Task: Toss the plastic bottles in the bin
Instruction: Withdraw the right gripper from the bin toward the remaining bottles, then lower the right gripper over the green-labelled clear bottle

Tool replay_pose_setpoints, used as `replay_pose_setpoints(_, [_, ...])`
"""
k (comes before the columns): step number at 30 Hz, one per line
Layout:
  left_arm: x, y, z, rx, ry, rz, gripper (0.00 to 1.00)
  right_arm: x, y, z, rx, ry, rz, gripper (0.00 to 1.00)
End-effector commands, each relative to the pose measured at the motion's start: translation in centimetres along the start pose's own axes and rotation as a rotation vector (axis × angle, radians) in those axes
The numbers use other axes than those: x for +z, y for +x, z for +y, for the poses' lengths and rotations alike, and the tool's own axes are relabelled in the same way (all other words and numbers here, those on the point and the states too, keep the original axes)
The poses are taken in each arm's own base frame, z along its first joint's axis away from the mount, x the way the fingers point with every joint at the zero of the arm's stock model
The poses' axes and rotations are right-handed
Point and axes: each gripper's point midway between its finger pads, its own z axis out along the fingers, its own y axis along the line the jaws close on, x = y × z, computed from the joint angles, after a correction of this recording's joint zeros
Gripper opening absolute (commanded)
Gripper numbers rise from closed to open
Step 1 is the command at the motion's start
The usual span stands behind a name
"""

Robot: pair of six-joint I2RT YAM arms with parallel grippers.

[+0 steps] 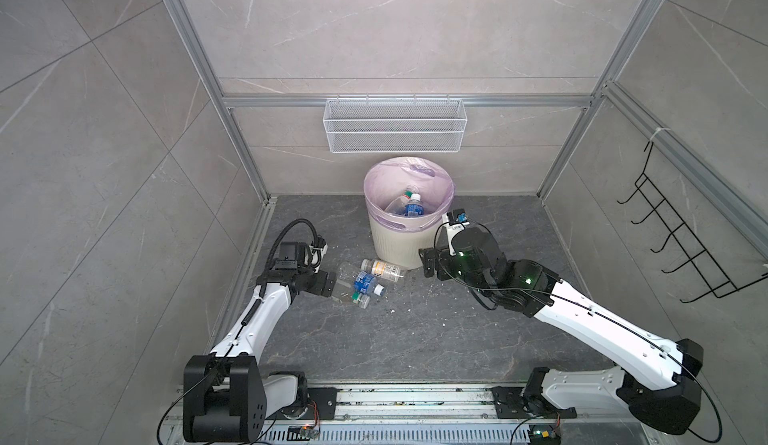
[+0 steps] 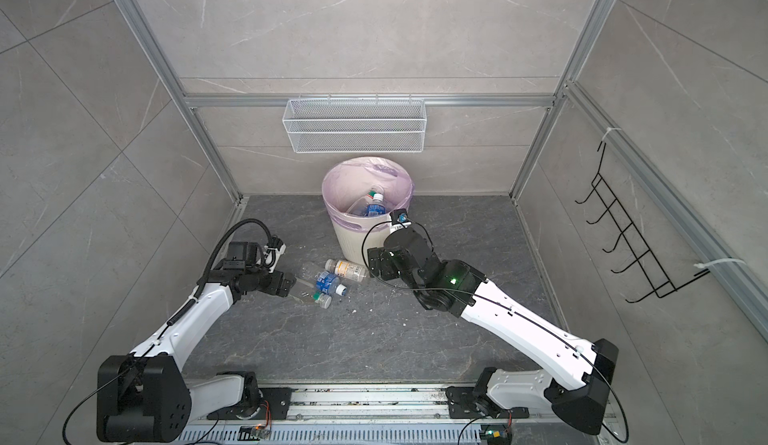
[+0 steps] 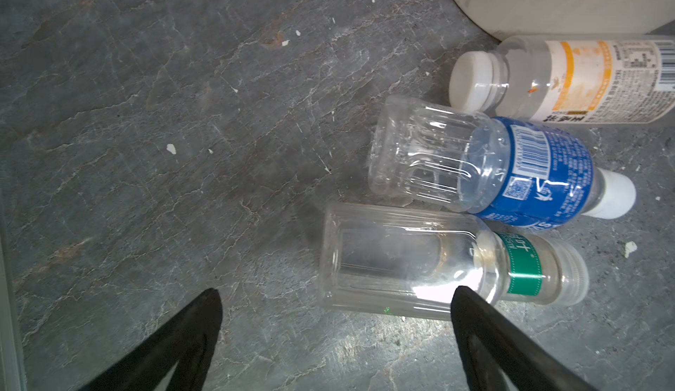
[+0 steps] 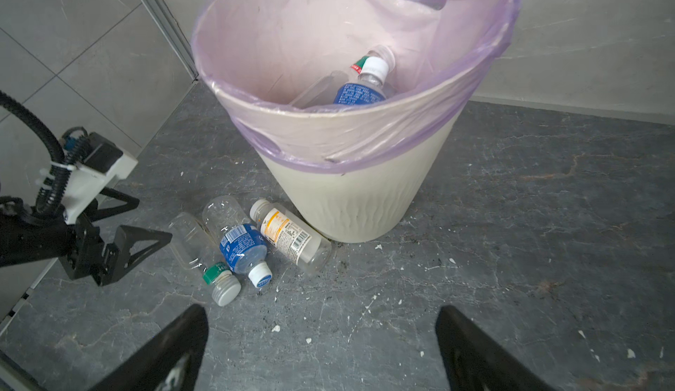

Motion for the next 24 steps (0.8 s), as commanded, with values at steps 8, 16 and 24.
replay_pose_setpoints(8, [1.0,0.2,0.3,-0.042,0.110,-0.007,1.00,0.7,3.9,0.5,0.012,0.017,0.054,1.00])
replay_pose_setpoints(16, [1.4,0.4,-2.1,-0.038,0.258,-0.006,0.97,1.0,5.7,0.7,0.018,0.021,0.094,1.00])
replay_pose_setpoints(24, [2.1,1.2,-2.8,-0.044,0.307,0.038,0.91,1.2,7.2,0.7,0.023,0.026,0.123,1.00])
